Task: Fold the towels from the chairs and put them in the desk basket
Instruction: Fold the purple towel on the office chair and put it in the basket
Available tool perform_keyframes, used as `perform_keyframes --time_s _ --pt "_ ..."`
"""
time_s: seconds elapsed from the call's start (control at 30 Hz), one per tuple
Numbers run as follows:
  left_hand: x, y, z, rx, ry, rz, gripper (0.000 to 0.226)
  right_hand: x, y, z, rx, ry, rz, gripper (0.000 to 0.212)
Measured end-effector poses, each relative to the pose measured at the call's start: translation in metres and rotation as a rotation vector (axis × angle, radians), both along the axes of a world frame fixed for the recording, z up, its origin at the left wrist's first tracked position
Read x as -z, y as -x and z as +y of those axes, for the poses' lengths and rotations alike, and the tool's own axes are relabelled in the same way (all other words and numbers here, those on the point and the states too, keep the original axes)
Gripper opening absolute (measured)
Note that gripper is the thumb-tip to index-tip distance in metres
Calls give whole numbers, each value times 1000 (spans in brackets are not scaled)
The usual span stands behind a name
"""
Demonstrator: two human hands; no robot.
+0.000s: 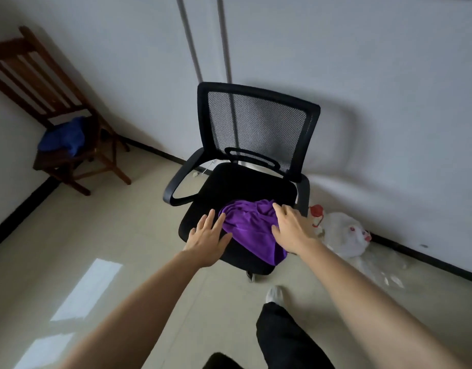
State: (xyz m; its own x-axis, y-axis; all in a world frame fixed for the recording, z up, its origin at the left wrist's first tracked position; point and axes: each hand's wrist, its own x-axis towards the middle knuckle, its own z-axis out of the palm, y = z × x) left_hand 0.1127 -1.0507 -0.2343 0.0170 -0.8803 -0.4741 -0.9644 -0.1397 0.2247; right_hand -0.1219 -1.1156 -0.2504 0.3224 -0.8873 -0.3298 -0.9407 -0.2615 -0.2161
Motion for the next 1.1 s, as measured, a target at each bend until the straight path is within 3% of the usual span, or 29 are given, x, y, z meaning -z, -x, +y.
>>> perform_keyframes --time_s 0.17,0.4,0.57,0.67,0.8,0.93,1.1 --pt "45 1 -68 -51 -53 57 66 64 -14 -49 60 -182 -71 61" --pt "174 -6 -120 93 -167 115 50 193 -43 -59 464 -563 -198 69" --pt "262 -6 -128 291 -234 84 55 269 -59 -25 841 -461 -139 77" --pt "294 -13 -130 399 -212 -10 60 293 -69 -6 921 -355 -101 64" --pt "308 -48 -135 491 -138 -118 50 302 -83 -3 907 -354 -194 43" --pt "304 -99 -138 495 -99 -263 31 297 -107 -2 671 -401 -274 48" --pt "301 -153 -134 366 -99 -387 36 300 -125 1 487 -516 -361 47"
